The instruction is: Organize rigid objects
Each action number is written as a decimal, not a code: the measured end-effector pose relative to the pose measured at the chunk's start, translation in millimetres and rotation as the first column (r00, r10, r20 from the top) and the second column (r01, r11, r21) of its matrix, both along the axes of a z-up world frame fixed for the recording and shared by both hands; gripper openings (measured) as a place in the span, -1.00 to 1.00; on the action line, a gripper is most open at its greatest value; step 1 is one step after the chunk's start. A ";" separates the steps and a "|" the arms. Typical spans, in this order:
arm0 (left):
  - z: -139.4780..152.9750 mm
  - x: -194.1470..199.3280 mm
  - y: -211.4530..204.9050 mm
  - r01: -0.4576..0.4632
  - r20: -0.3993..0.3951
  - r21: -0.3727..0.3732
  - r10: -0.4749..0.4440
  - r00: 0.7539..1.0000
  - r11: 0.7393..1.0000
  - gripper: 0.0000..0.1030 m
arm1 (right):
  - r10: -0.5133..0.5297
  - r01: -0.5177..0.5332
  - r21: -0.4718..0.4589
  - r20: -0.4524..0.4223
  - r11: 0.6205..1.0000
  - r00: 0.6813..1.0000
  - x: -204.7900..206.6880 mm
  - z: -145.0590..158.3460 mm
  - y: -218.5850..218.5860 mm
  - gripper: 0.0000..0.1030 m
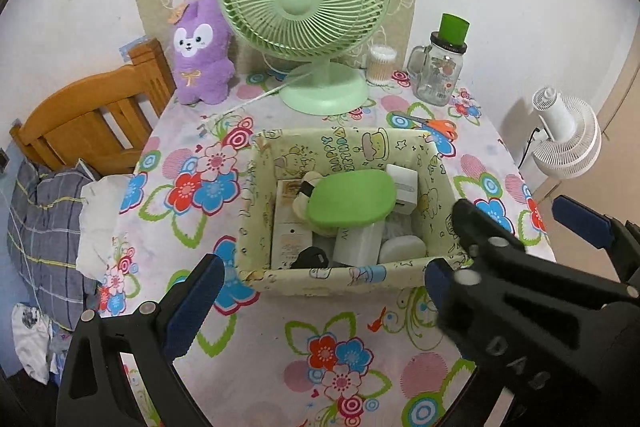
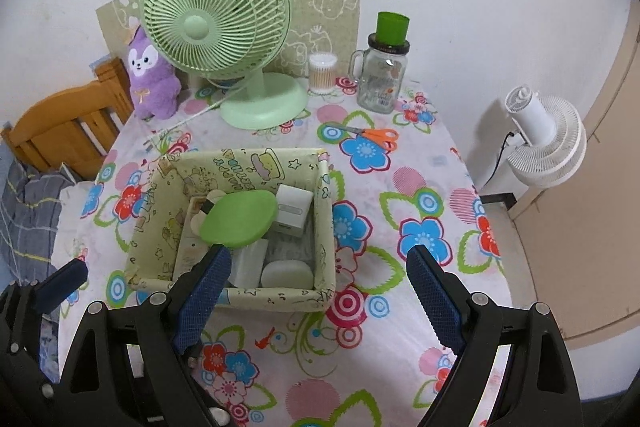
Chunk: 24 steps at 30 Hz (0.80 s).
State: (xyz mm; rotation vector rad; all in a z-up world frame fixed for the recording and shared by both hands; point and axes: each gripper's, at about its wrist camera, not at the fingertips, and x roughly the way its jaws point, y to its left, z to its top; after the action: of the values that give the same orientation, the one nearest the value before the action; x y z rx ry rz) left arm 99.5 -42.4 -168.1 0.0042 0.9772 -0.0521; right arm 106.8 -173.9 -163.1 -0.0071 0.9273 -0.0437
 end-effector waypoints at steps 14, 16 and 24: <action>29.0 -27.2 21.3 -0.037 0.065 -0.001 0.037 0.997 0.999 0.97 | -0.026 0.026 0.012 0.039 1.000 0.999 -30.4 29.2 -23.9 0.77; 31.4 -28.9 24.6 -0.044 0.067 -0.005 0.044 0.997 0.999 0.97 | -0.035 0.034 0.012 0.049 0.999 0.998 -35.0 33.6 -27.3 0.77; 53.4 -44.2 34.5 -0.068 0.120 -0.008 0.069 0.990 0.998 0.98 | 0.002 -0.004 0.030 0.075 1.000 0.997 -56.5 49.2 -22.1 0.77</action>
State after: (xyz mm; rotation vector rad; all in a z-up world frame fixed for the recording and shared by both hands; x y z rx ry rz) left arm 55.3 -7.9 -114.7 -0.0296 0.8564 0.0092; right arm 50.3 -196.0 -113.9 0.0209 0.8526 -0.0270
